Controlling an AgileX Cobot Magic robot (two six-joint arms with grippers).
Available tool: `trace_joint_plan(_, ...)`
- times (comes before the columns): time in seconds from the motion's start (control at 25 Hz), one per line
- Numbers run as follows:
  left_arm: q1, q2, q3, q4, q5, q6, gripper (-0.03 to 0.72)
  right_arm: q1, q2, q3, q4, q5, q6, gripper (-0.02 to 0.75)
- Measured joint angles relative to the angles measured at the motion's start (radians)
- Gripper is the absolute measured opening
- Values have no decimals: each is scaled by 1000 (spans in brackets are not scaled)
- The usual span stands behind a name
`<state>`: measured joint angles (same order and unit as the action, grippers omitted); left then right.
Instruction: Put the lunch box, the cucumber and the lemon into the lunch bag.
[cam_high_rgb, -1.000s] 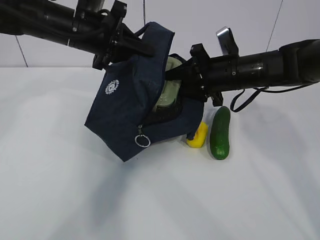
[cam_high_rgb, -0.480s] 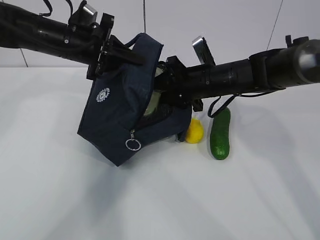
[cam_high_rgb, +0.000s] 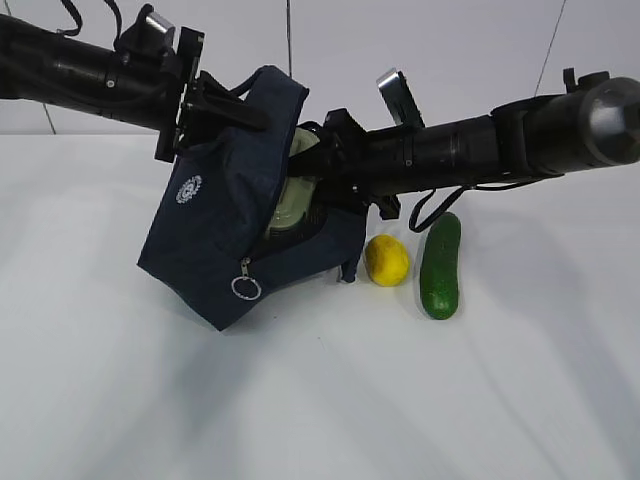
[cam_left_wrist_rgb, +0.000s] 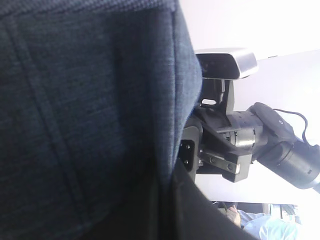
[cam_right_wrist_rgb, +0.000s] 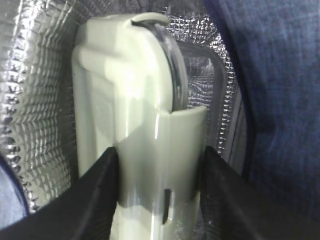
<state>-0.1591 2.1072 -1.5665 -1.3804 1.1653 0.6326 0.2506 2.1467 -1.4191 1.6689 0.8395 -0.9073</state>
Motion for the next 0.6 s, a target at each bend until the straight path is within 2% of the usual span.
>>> trace_joint_plan(0.6, 0, 0, 0, -41, 0, 0, -7, 7, 6, 0, 11, -10, 13, 371)
